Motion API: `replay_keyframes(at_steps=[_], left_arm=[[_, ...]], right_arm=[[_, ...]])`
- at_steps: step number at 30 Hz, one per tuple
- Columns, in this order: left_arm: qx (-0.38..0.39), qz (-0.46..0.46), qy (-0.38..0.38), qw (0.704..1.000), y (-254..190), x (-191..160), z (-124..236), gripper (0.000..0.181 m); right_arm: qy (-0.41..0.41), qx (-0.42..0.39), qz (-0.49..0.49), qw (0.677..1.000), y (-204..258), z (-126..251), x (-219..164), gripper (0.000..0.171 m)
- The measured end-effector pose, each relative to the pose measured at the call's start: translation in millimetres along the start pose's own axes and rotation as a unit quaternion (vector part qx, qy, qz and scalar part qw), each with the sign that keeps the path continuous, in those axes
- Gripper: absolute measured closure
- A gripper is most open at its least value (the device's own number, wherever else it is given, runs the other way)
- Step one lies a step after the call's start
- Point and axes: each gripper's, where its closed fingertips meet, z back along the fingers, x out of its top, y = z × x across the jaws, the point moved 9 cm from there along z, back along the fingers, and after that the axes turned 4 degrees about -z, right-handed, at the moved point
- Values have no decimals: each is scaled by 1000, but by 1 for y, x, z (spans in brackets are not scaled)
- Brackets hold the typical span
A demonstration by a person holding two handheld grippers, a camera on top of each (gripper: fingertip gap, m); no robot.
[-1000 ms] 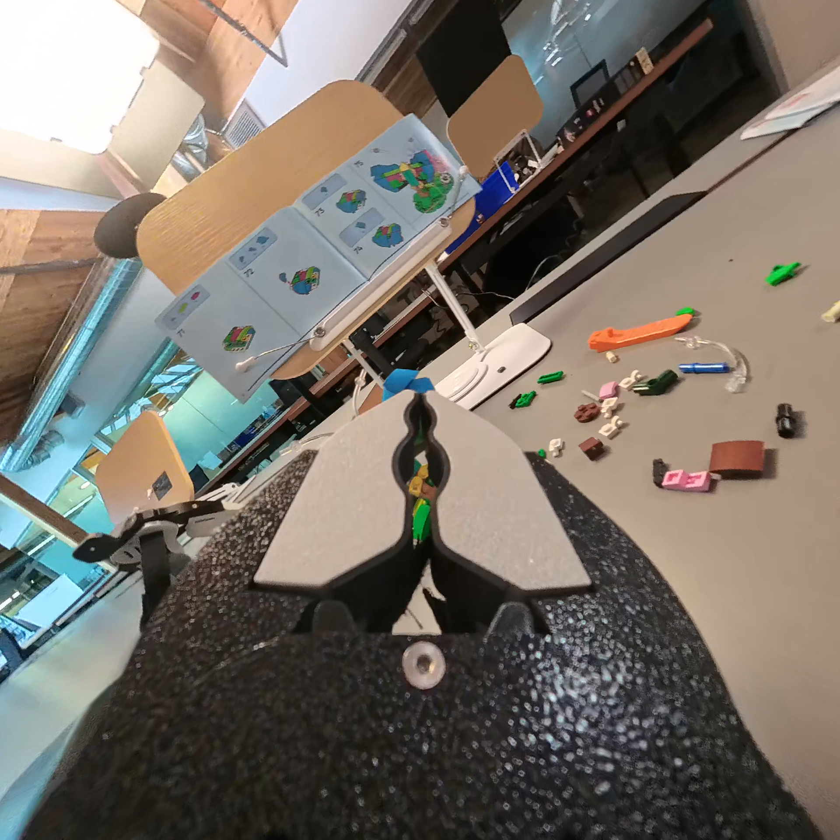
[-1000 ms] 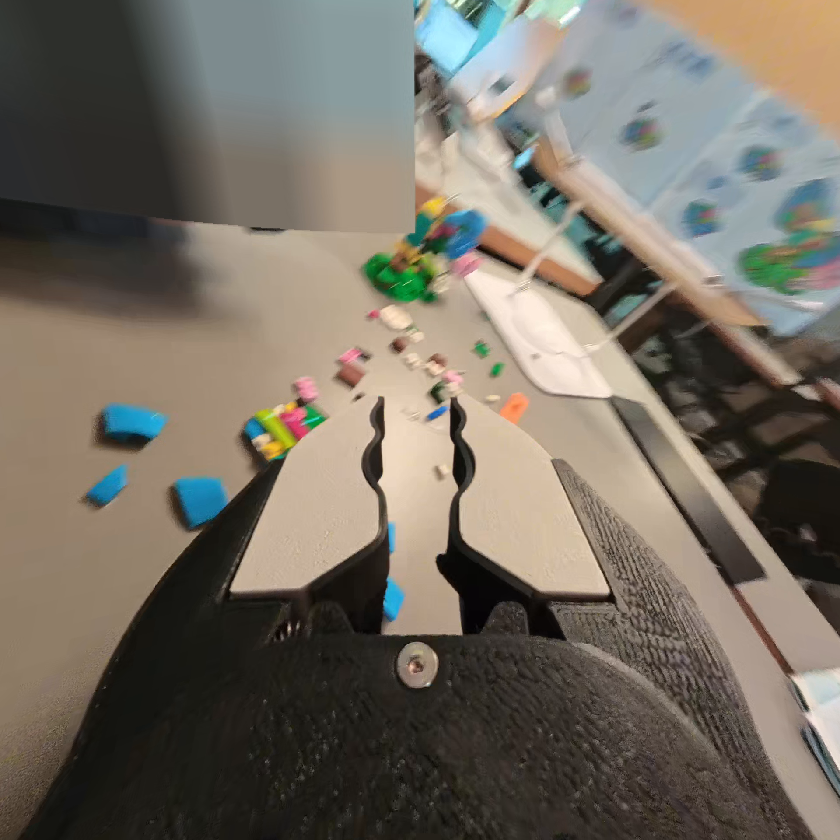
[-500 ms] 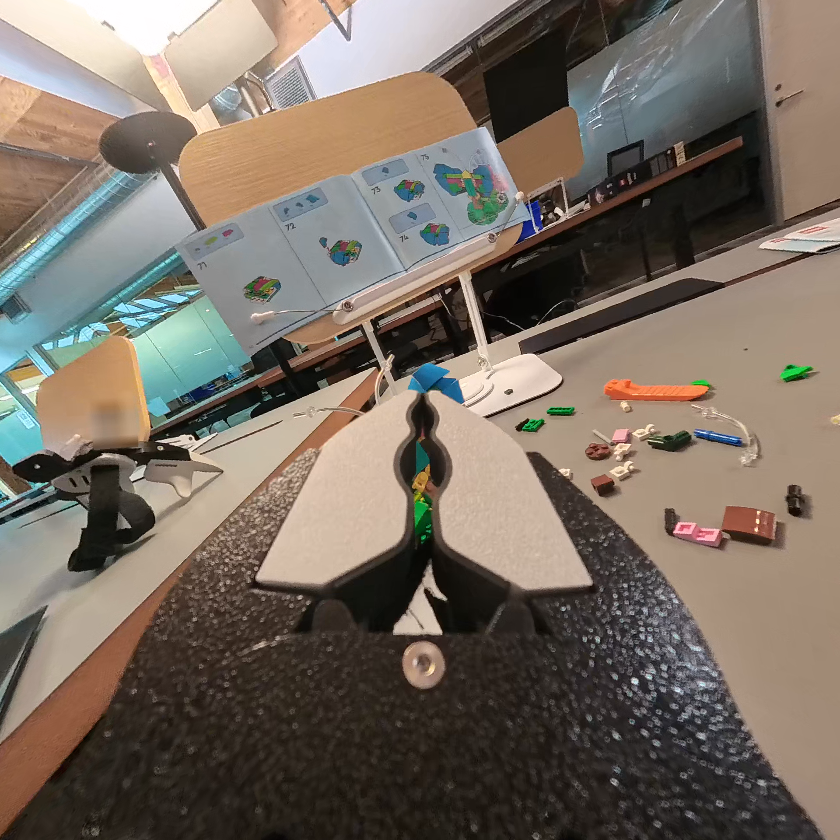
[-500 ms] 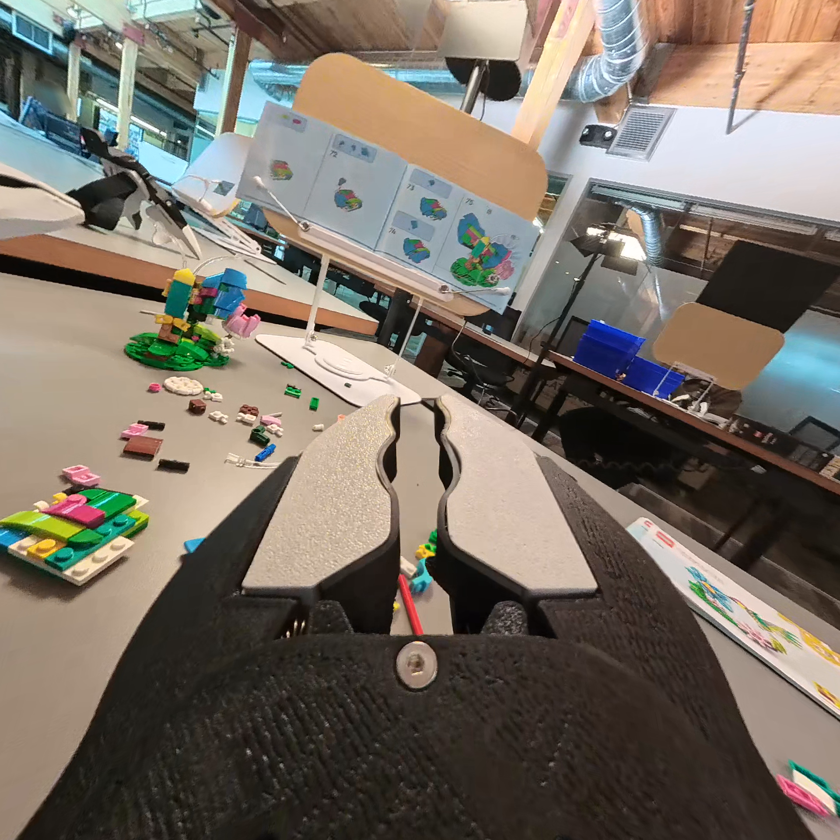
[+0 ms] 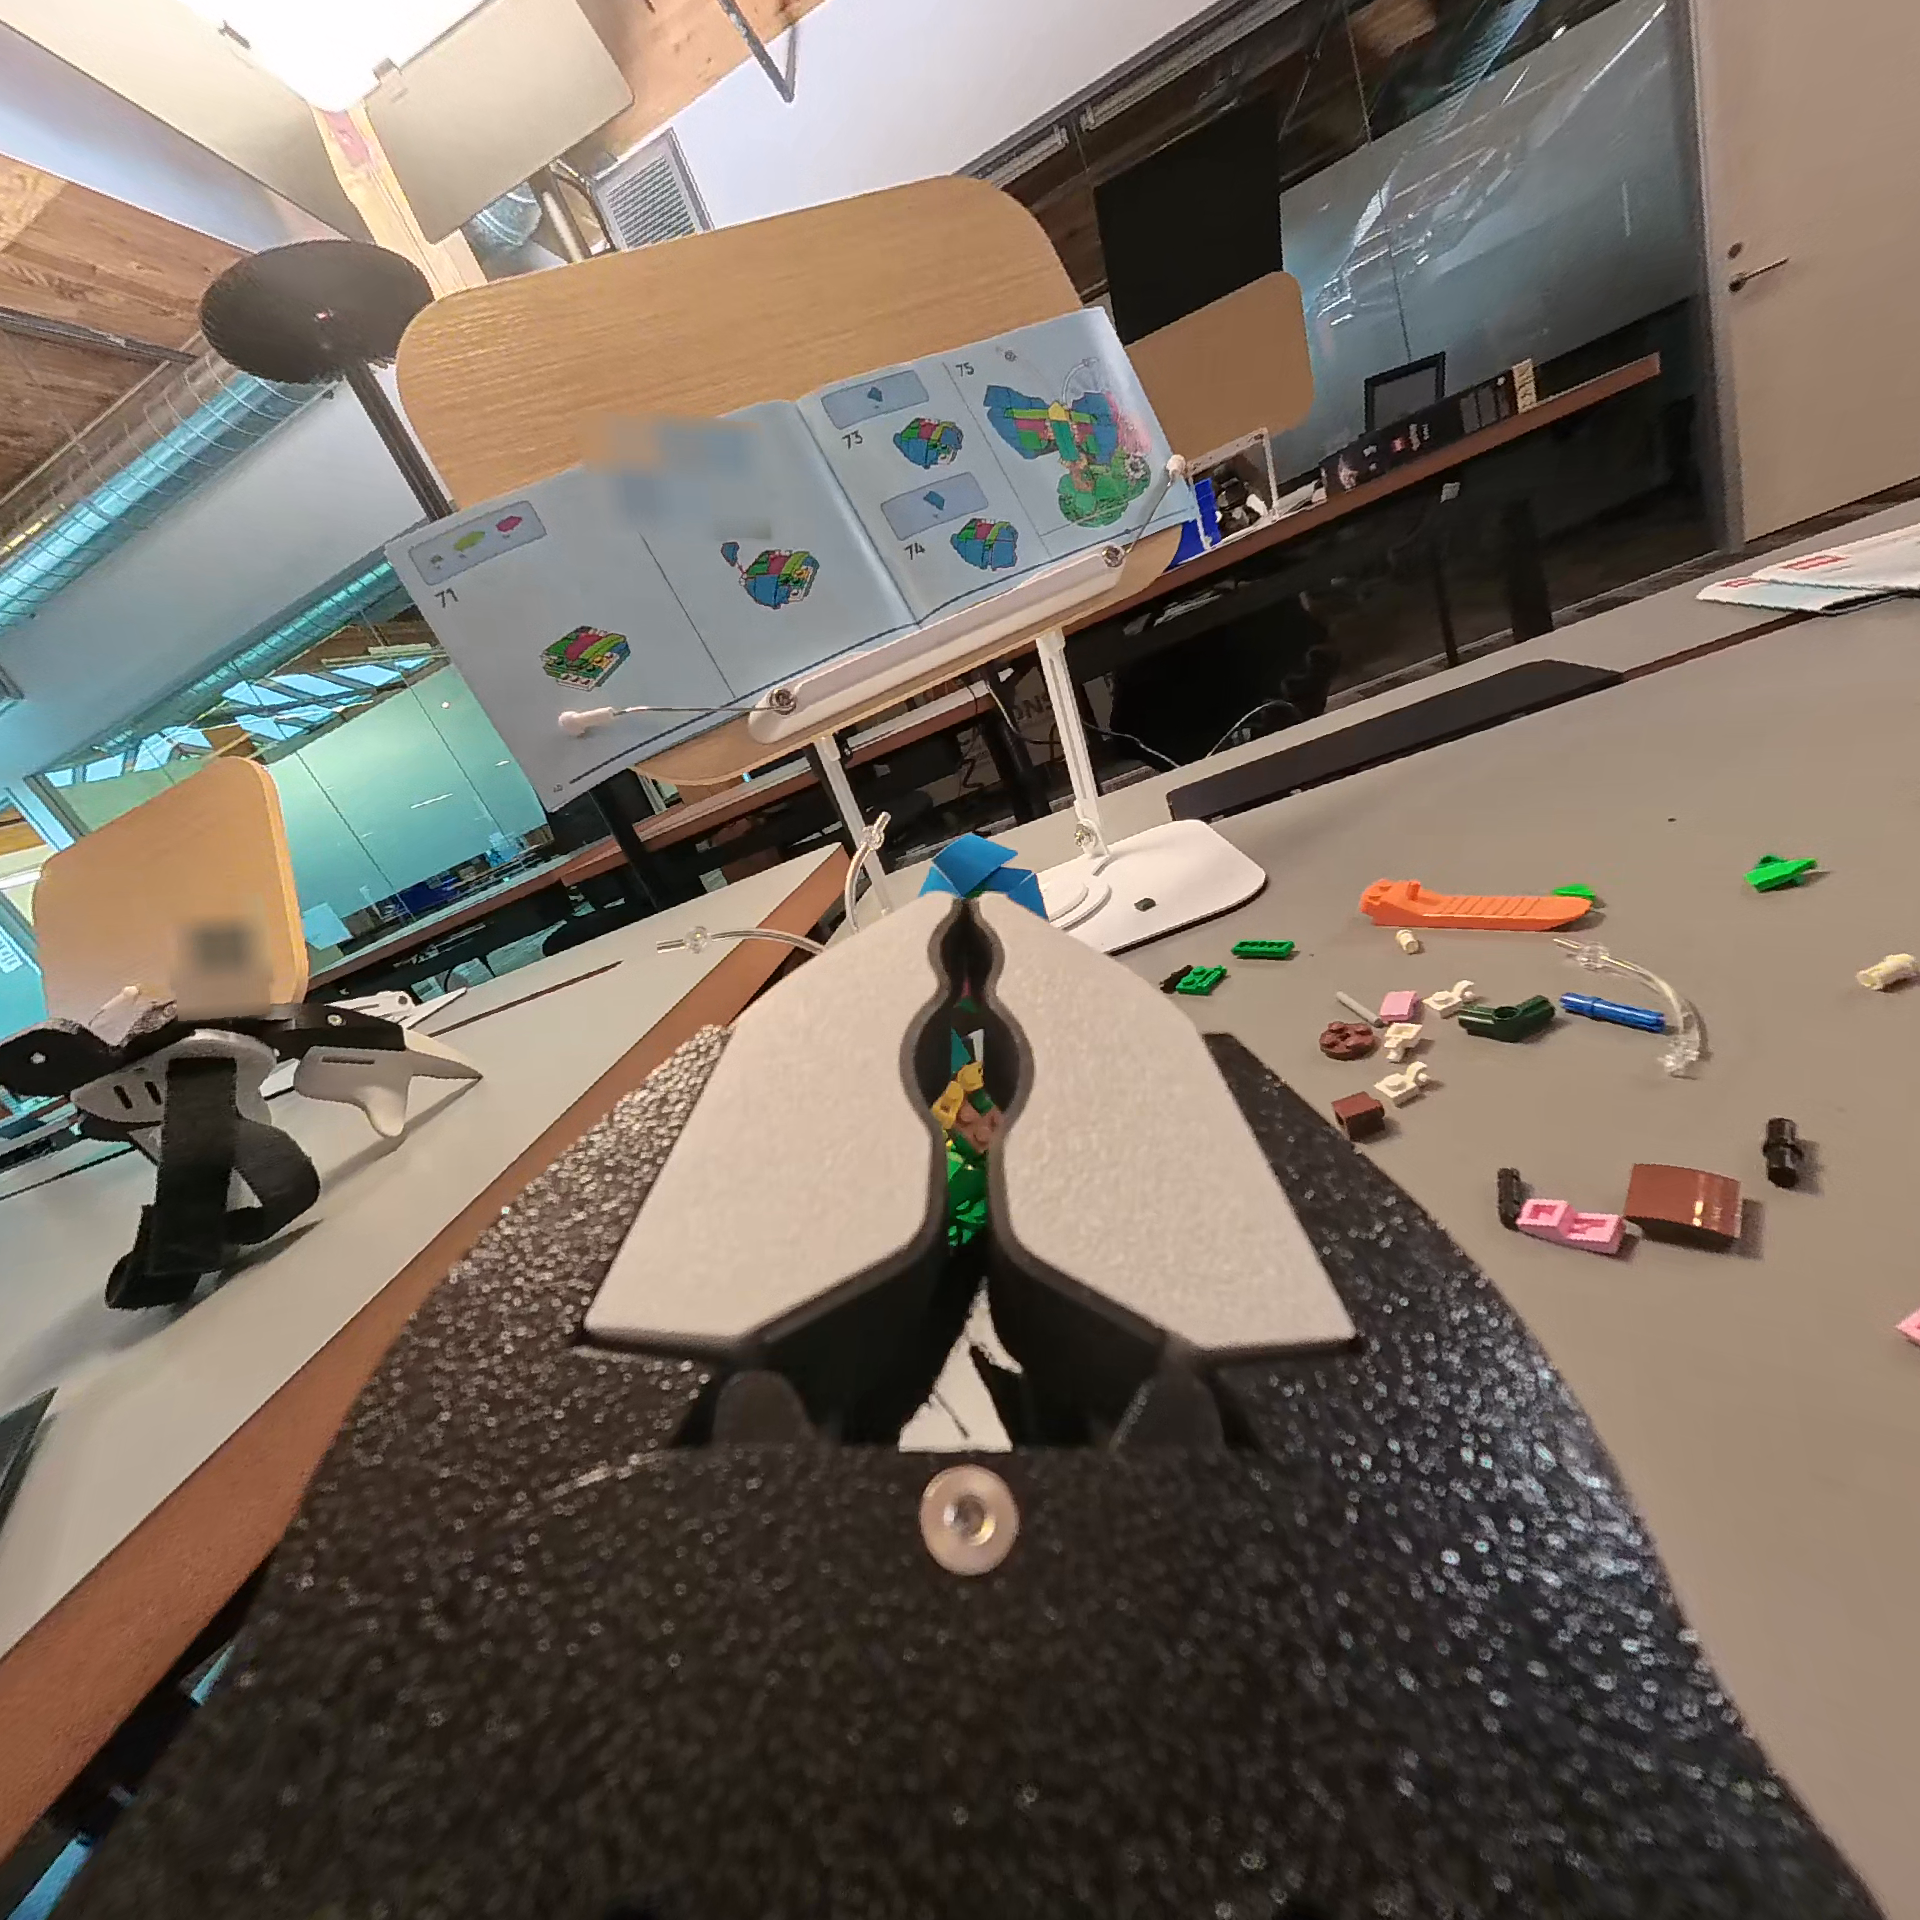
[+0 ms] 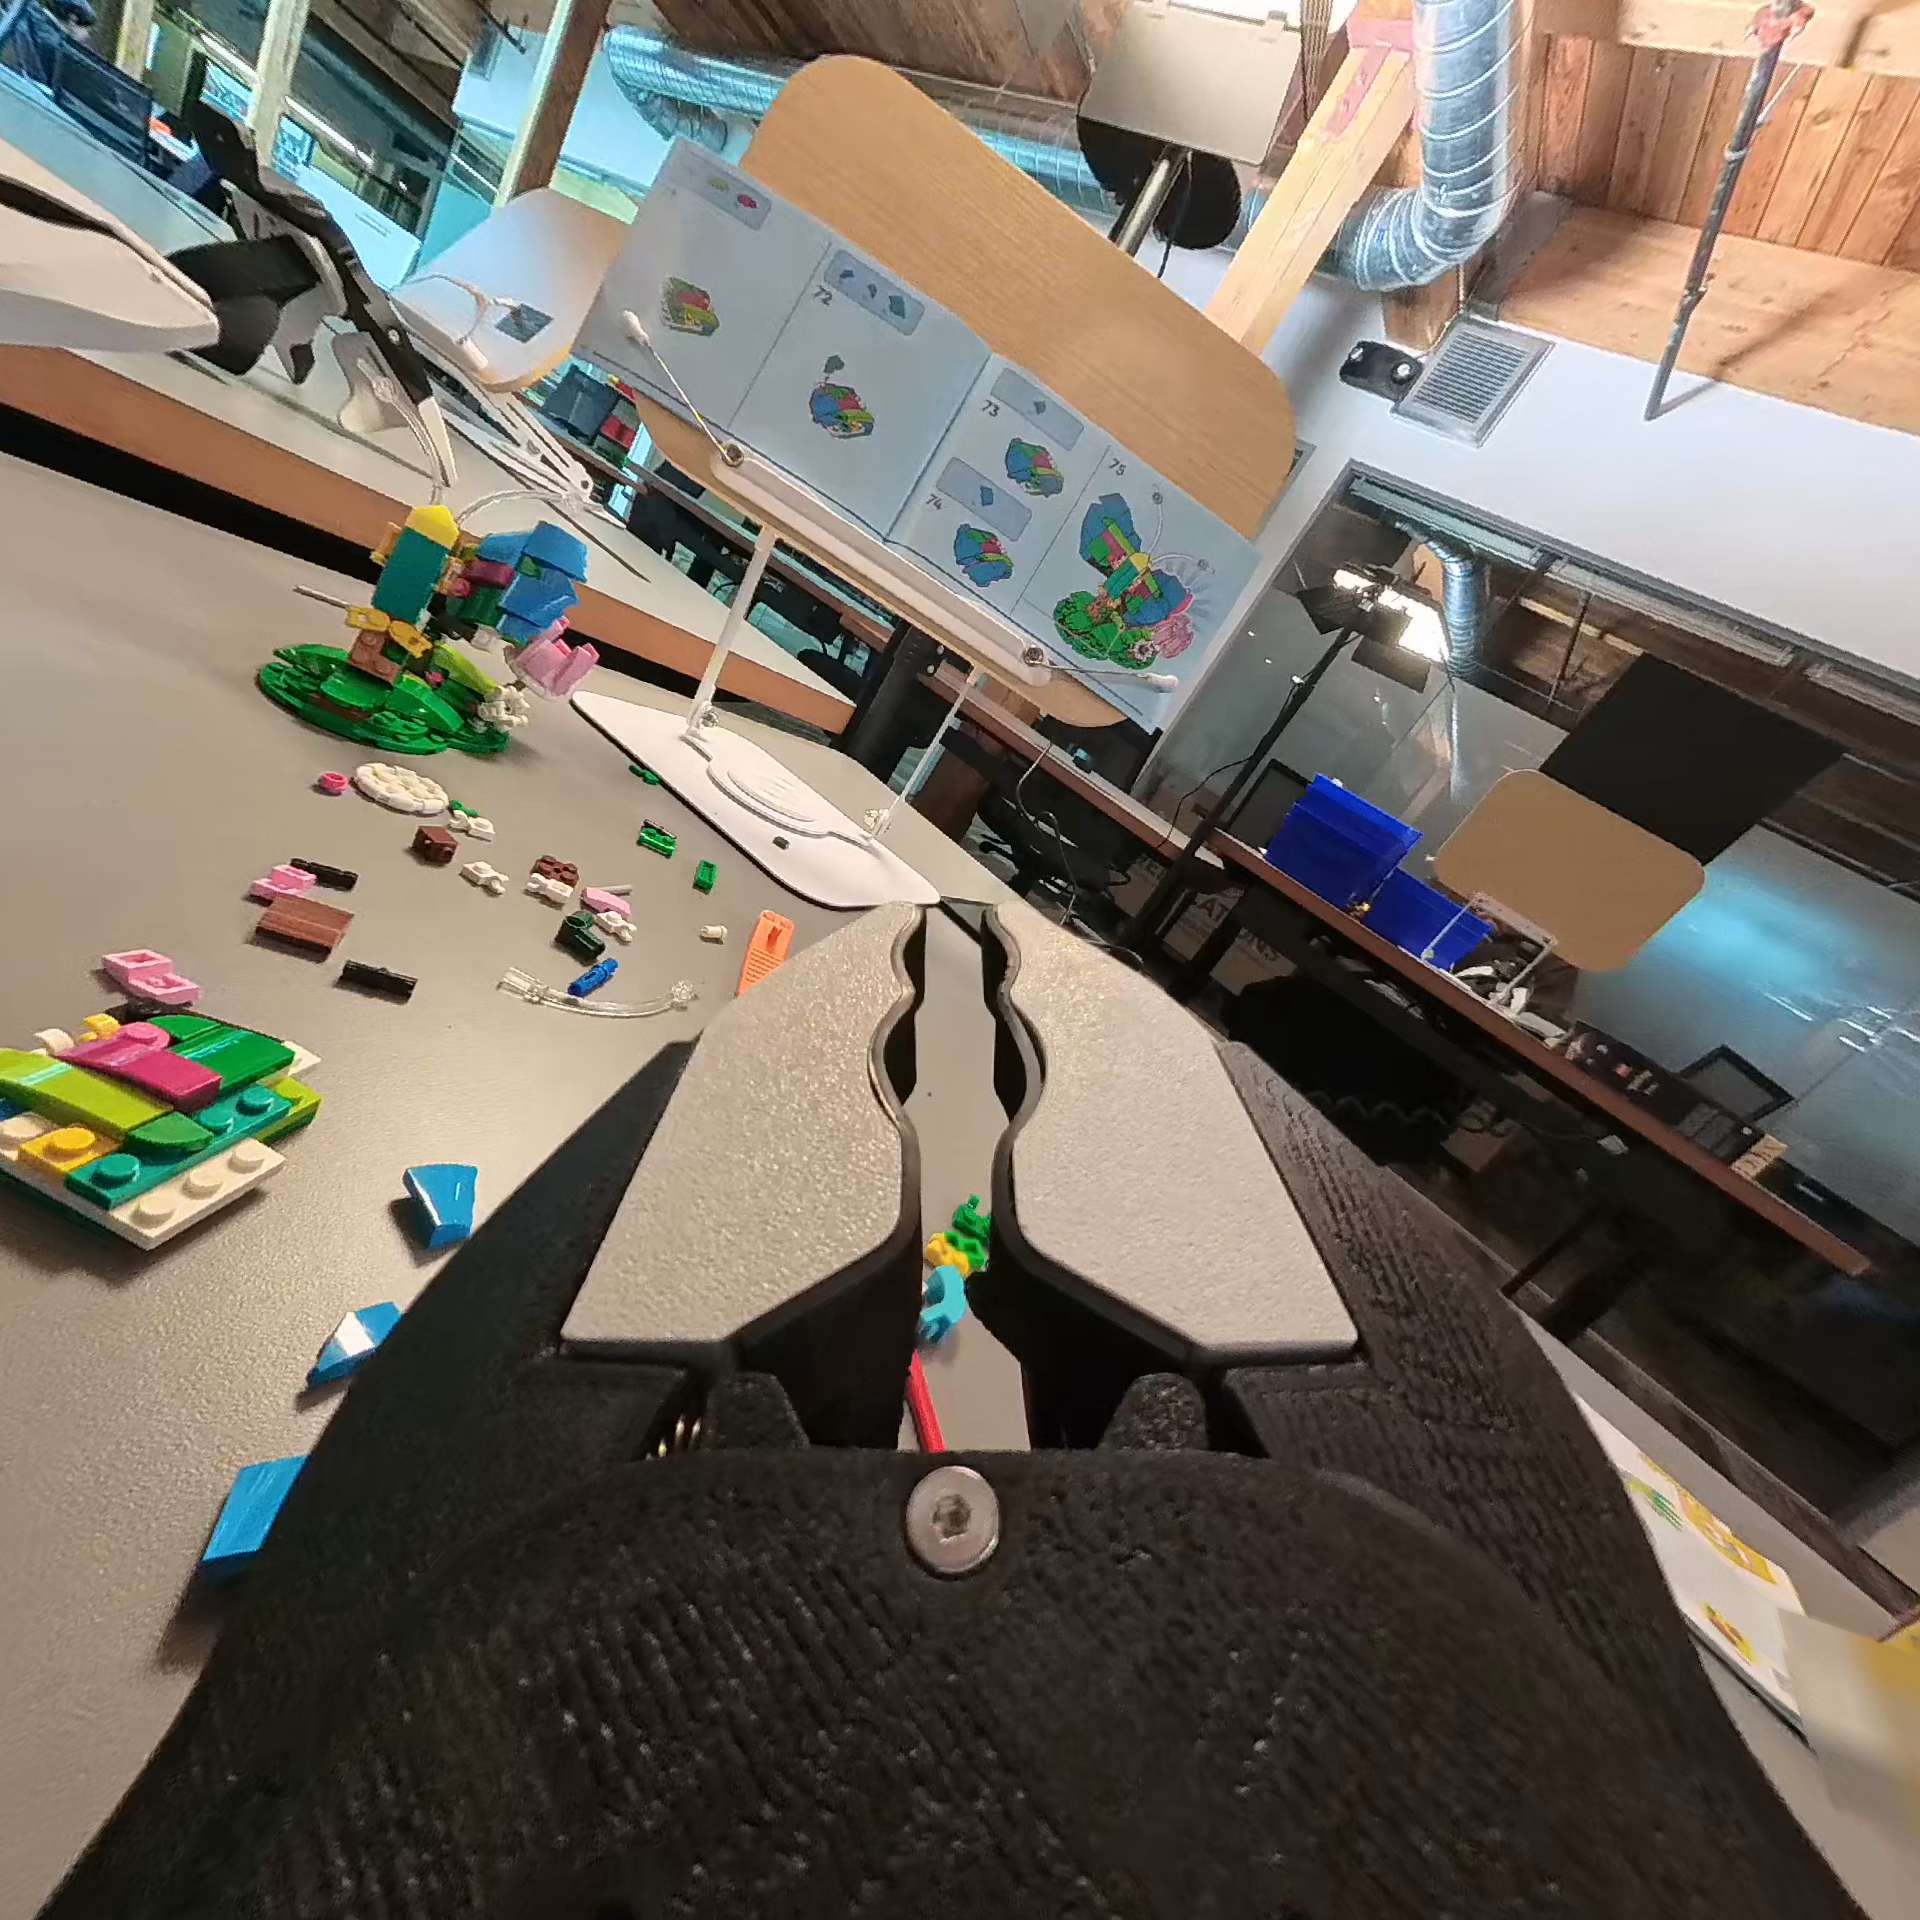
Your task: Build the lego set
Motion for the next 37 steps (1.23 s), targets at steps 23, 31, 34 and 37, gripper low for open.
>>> replay_keyframes(at_steps=[23, 31, 34, 37], left_arm=[[-6, 2, -1, 1000, 0, 0, 0, 181], [-52, 14, -4, 999, -4, 0, 0, 181], [-245, 49, 4, 968, -26, 9, -2, 181], [-380, 71, 56, 920, -47, 17, -3, 181]], right_arm=[[9, 19, 13, 1000, 4, -2, -2, 164], [210, 382, -33, 899, 40, -14, 7, 158], [250, 415, 11, 875, 51, -18, 8, 154], [275, 445, 17, 852, 55, -20, 11, 155]])
